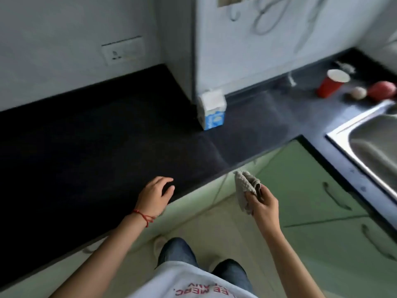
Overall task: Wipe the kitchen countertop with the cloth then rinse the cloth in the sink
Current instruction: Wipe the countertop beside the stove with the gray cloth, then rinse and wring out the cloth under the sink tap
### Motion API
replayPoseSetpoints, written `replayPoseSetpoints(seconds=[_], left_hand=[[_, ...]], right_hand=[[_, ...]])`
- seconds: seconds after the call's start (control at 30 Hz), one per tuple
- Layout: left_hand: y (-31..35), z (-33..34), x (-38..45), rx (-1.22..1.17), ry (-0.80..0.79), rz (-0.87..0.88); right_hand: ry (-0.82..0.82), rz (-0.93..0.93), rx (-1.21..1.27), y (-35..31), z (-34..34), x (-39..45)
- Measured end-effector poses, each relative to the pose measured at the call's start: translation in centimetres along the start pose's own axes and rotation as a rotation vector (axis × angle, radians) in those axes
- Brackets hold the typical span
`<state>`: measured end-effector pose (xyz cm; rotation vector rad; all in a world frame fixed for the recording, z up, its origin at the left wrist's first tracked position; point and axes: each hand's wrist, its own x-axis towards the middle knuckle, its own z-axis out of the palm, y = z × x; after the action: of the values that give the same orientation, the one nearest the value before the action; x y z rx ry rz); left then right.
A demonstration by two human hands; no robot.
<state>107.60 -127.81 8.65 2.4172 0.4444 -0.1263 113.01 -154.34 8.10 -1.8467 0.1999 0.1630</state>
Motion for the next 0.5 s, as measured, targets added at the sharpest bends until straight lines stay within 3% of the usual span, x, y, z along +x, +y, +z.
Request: replayPoseSetpoints(seconds=[0.27, 0.5], left_hand=[[11.5, 12.0, 2.0, -0.034, -0.372, 0.079], [18.7, 19.3, 5.0, 0.056, -0.652, 0.133]], right_hand=[[0.44, 0.313, -0.028, 10.4, -15.3, -4.0], [0.708, 0.482, 0.151, 14.5, -22.4, -6.6]])
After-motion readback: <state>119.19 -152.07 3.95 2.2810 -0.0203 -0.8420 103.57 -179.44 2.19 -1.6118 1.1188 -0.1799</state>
